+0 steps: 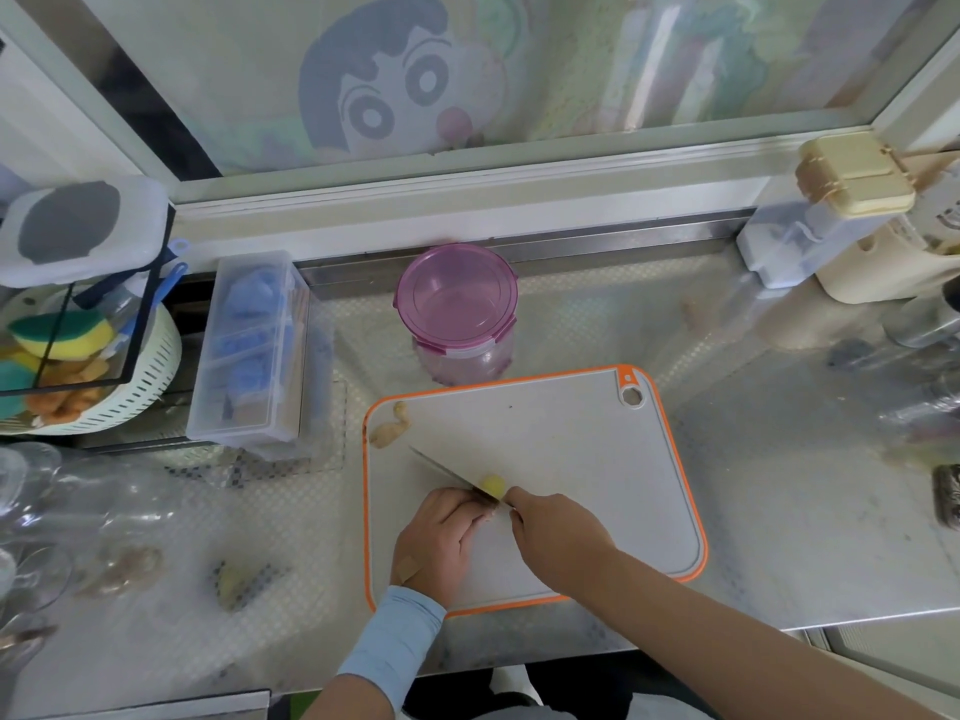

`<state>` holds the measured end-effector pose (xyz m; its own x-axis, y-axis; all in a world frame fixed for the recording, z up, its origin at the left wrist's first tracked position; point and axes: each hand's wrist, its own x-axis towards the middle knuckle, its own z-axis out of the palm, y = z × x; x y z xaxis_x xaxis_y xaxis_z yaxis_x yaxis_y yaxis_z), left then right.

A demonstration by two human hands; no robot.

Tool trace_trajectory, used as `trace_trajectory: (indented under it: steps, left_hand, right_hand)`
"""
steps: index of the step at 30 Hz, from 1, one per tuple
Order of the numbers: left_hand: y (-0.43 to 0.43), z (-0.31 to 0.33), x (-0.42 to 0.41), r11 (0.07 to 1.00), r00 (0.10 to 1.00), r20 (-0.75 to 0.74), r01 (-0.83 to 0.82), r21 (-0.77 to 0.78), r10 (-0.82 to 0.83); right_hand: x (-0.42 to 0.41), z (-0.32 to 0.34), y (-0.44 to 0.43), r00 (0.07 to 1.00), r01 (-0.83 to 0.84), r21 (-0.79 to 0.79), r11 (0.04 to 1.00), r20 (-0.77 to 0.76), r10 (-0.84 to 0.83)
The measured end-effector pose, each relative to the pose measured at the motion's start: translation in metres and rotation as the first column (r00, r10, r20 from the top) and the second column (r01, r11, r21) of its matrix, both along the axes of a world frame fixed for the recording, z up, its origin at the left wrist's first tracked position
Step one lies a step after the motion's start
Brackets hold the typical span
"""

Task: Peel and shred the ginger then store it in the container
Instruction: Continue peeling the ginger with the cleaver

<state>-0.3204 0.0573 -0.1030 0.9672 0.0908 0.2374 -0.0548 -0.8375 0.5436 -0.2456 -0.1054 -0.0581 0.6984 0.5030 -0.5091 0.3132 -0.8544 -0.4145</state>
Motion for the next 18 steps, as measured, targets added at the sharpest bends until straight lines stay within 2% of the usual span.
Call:
trace_trajectory:
  steps: [7,11,18]
  left_hand:
    - [-0.001,-0.005,0.0,0.999,0.999,0.005,0.034,0.037,-0.034]
    - [-0.001,-0.004,-0.002,0.999,1.0,-0.004,-0.009,0.052,0.009]
    - [-0.003,-0.001,-0.001,0.997,0.996,0.079,-0.042,0.058,0.037]
  right_hand:
    - [0.006,0.0,-0.002,1.0,-0.008,0.022,1.0,0.005,0.008]
    - [0.006,0.005,-0.005,1.0,-0.018,0.028,0.999,0.001,0.018]
    - [-0.014,0.023,-0.022,0.998,-0.027,0.033,0.999,0.049,0.025]
